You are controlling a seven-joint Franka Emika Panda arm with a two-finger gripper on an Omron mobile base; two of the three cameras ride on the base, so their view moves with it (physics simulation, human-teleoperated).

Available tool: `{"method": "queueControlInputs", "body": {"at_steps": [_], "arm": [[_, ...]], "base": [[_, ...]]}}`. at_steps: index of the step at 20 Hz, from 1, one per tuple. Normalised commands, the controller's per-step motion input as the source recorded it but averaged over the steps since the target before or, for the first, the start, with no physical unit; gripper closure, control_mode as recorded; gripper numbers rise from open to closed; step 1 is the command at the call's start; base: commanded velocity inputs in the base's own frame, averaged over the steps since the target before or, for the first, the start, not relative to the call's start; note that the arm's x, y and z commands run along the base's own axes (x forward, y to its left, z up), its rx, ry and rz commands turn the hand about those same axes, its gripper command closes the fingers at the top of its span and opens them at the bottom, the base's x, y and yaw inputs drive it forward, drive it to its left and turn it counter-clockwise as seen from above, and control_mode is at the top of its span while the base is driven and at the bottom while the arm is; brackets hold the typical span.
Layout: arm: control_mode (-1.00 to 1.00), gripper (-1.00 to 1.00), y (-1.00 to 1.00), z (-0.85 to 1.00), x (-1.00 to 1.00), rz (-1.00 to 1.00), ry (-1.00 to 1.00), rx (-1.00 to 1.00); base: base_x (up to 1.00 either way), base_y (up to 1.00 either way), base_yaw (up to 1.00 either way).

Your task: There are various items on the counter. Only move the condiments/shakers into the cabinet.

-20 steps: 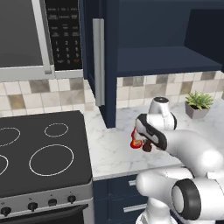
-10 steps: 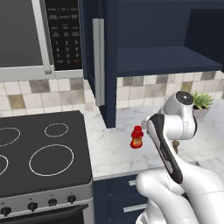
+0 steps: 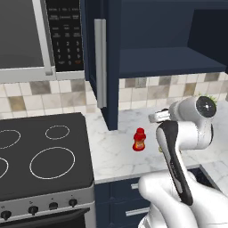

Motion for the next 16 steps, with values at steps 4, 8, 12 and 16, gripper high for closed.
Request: {"method": "queueControlInputs", "body": {"at_steps": [4,8,12,16], "arm": [[-1.0,1.0,0.0,1.0,-0.21,0.0,-0.04,-0.1],[-1.0,1.0,0.0,1.0,-0.04,0.0,0.0,-0.11],[-1.0,1.0,-0.02,1.0,0.0,0.0,0.0,-0.04],[-1.0,1.0,-0.08,0.97,0.0,0.01,0.0,0.03]], "base": [[0.0,0.0,0.0],[0.0,0.0,0.0],[0.0,0.0,0.0],[0.0,0.0,0.0]]}}
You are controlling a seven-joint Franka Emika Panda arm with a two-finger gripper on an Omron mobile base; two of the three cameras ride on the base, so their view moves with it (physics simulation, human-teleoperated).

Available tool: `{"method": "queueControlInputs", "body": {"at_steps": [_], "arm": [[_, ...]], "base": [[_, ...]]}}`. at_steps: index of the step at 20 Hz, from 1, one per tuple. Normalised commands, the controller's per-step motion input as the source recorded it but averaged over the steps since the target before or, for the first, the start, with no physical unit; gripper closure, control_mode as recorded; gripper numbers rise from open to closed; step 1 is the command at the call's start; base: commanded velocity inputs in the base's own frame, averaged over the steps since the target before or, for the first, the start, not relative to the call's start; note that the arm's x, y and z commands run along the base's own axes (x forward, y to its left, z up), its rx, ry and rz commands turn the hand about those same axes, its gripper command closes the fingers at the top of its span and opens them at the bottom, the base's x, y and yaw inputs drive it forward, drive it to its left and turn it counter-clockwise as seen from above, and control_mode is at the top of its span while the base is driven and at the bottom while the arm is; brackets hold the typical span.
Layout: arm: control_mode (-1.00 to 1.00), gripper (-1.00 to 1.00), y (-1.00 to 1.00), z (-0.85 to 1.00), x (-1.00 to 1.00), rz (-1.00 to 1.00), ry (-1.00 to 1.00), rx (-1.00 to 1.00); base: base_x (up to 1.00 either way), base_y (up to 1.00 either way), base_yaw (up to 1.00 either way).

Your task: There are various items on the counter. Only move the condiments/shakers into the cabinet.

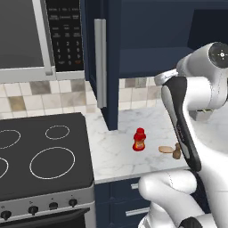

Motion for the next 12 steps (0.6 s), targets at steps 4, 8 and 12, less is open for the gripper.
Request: {"method": "queueControlInputs", "body": {"at_steps": [4,8,12], "arm": [[-1.0,1.0,-0.04,0.11,0.01,0.01,-0.08,0.03],[-1.0,1.0,0.0,0.48,0.14,0.0,-0.22,0.0],[-1.0,1.0,0.0,0.03,0.58,0.0,-0.06,0.0]], "base": [[0.0,0.0,0.0],[0.0,0.0,0.0],[0.0,0.0,0.0]]}}
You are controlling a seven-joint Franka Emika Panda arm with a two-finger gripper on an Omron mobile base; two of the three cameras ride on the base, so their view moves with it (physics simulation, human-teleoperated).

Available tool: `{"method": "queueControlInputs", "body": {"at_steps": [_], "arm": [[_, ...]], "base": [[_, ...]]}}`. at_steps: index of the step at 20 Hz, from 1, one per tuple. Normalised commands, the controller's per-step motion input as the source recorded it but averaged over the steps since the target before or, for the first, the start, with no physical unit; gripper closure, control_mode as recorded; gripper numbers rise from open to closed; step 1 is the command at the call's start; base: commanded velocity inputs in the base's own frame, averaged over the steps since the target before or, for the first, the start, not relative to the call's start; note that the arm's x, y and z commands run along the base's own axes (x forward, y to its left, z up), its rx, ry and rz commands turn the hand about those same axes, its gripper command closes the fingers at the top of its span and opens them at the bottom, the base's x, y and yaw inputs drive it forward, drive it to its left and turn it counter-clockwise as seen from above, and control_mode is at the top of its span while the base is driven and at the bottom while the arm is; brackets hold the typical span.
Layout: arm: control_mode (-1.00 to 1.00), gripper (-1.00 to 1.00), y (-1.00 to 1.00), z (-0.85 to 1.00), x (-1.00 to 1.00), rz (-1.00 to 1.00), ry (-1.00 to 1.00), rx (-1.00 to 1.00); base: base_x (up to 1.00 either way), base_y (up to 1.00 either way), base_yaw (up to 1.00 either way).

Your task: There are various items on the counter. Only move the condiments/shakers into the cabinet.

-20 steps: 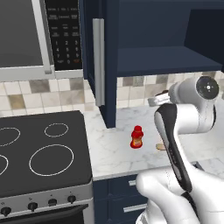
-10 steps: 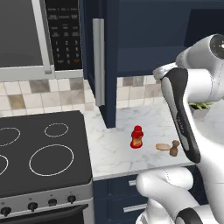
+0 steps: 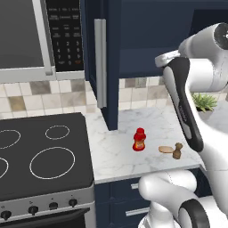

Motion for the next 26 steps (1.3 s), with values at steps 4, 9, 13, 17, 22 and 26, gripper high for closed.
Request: {"method": "queueControlInputs", "body": {"at_steps": [4,9,13,17,22,26], "arm": [[-1.0,1.0,0.0,-0.04,0.63,0.0,0.0,0.0],[-1.0,1.0,0.0,0.0,0.08,0.0,0.0,0.0],[-1.0,1.0,0.0,-0.13,0.21,0.0,0.0,0.0],[-1.0,1.0,0.0,-0.31,0.26,0.0,0.0,-0.02],[-1.0,1.0,0.0,-0.32,0.34,0.0,0.01,-0.01],[-1.0,1.0,0.0,-0.12,0.53,0.0,0.05,0.0]], "base": [[0.0,0.0,0.0],[0.0,0.0,0.0],[0.0,0.0,0.0],[0.0,0.0,0.0],[0.0,0.0,0.0],[0.0,0.0,0.0]]}}
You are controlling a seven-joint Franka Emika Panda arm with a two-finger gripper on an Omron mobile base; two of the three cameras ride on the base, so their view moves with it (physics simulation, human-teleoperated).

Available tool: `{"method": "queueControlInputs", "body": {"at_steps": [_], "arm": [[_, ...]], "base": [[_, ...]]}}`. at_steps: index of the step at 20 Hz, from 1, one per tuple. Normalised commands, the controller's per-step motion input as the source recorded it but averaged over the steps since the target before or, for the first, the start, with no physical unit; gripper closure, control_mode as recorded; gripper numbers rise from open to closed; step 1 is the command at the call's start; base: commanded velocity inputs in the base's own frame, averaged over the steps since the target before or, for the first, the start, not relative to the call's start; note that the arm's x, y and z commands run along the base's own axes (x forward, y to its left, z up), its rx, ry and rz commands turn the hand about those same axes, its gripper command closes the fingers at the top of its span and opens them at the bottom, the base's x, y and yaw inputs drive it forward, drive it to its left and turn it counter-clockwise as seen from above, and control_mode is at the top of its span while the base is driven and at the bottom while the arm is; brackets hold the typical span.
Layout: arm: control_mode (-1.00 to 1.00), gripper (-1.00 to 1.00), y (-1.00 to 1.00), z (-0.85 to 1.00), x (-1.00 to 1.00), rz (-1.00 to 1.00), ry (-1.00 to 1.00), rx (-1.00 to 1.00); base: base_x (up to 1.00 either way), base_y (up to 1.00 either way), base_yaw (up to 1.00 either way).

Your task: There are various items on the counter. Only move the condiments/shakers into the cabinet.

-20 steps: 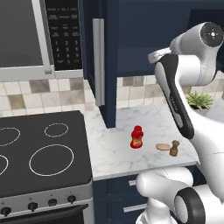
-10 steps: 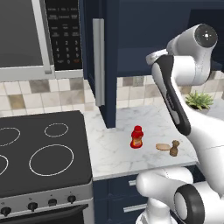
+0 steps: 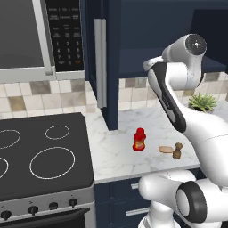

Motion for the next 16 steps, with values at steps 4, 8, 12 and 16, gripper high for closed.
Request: {"method": "queueControlInputs", "body": {"at_steps": [4,8,12,16], "arm": [[-1.0,1.0,0.0,0.0,0.59,0.0,0.05,0.0],[-1.0,1.0,0.0,-0.03,0.54,0.0,0.06,0.0],[-1.0,1.0,0.0,-0.33,0.4,0.0,0.07,0.0],[-1.0,1.0,0.0,-0.62,0.26,0.0,0.06,-0.04]], "base": [[0.0,0.0,0.0],[0.0,0.0,0.0],[0.0,0.0,0.0],[0.0,0.0,0.0]]}}
